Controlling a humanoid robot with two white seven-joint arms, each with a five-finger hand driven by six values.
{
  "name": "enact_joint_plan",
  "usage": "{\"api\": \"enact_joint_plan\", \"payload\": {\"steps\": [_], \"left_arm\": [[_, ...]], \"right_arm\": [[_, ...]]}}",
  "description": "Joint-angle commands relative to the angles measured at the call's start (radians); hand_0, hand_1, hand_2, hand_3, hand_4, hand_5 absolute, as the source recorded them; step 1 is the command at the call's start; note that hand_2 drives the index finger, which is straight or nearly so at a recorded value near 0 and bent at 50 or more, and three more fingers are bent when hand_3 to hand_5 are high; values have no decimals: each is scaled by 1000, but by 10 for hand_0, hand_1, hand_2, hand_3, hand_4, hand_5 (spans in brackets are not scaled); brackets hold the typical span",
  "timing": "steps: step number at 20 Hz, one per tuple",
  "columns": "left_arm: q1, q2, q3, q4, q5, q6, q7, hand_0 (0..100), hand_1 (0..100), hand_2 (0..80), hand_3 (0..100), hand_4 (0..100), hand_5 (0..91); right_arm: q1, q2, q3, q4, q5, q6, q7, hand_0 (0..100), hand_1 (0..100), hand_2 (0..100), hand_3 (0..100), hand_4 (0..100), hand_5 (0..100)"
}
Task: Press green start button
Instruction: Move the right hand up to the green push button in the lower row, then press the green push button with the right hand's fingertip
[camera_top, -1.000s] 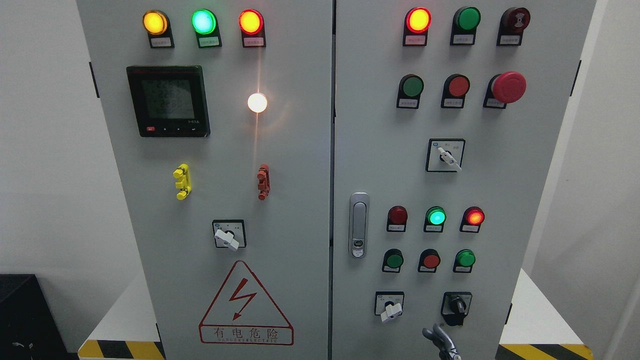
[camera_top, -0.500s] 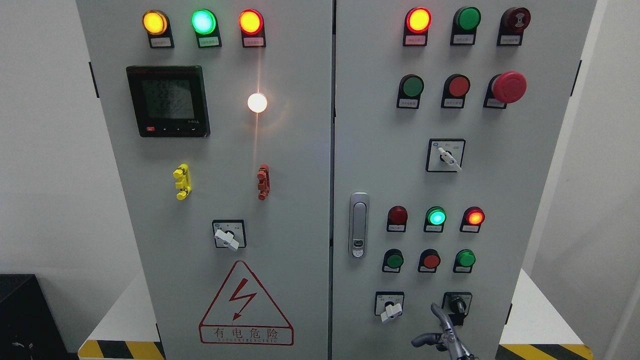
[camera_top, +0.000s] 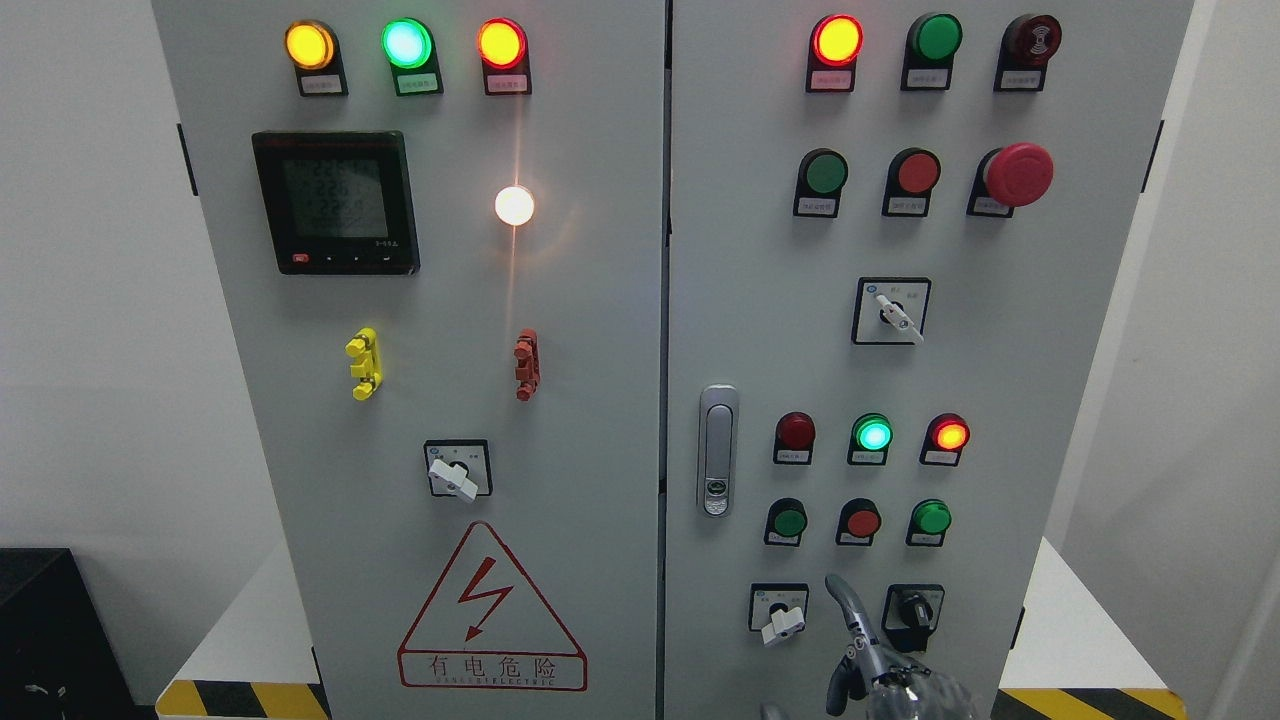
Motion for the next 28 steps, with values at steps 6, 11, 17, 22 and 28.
{"api": "enact_joint_plan", "payload": {"steps": [6,11,17,22,28], "left_arm": [[-23,0,0,-28,0,1,-1,120,556,0,0,0,0],[-23,0,0,-28,0,1,-1,120,556,0,0,0,0],[-23,0,0,-28,0,1,-1,120,556,0,0,0,0],[-23,0,0,-28,0,1,-1,120,556,0,0,0,0],[-23,0,0,-28,0,1,-1,120,556,0,0,0,0]], "right_arm": [[-124,4,-23,154,98,13,1,401,334,0,959,907,1000],[-153,5,-23,194,108,21,2,401,333,0,961,909,1000],[-184,5,-23,240,108,29,4,401,332,0,964,911,1000],[-214,5,-23,272,108,29,5,403,331,0,964,911,1000],[-240,5,-23,303,108,41,7,405,330,0,964,911,1000]]}}
